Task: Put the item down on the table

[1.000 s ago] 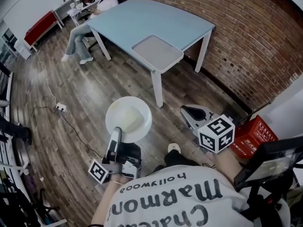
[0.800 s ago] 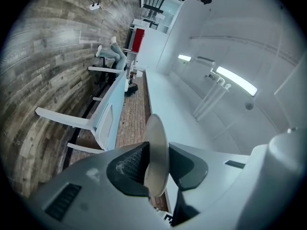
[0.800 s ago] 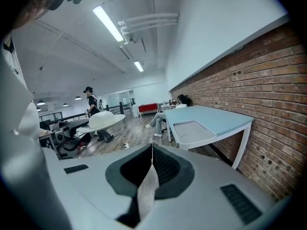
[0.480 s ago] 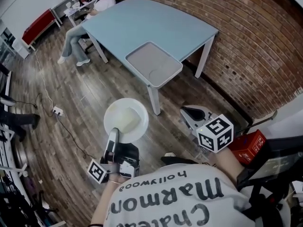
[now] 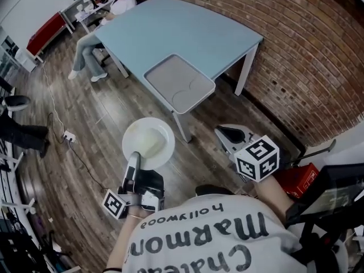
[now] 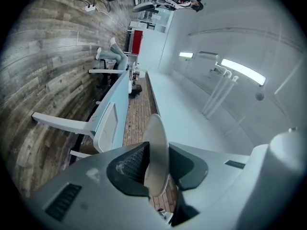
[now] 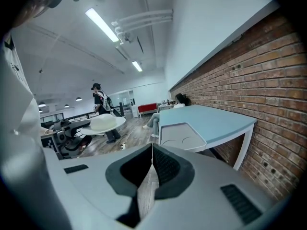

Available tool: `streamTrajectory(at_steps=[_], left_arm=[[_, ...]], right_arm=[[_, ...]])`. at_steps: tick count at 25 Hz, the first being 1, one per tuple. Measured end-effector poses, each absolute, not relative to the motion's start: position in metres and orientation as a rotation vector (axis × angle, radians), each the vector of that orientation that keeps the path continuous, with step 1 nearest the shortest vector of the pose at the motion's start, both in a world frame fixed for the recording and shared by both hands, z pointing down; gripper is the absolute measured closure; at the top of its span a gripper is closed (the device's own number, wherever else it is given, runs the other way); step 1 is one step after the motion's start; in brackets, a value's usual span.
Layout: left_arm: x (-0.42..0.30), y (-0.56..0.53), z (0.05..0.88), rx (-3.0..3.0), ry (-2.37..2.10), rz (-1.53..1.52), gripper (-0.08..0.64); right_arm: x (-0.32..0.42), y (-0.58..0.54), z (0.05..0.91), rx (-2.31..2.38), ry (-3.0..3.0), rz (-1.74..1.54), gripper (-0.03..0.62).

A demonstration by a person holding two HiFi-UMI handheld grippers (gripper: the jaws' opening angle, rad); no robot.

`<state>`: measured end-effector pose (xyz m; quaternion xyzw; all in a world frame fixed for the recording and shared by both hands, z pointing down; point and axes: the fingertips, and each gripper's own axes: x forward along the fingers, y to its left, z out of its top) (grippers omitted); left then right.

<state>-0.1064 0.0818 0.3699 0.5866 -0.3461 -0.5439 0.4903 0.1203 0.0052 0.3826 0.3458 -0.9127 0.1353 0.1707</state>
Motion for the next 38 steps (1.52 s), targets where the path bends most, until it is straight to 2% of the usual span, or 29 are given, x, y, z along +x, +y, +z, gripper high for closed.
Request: streamTrajectory(at_steps=[15,38], left_arm=[[-0.091,0.066,0.373,1.396,-0.855,-1.376,0.477],[-0.131,-0.019,0.365,1.423,-0.852,-1.353,0.477]], right_arm=[[0.121,-0.018,0.396,0.908,-2.609,0.426,0.581],[0.096,-0.087,0.392,0.933,-2.572,0.398,0.581]])
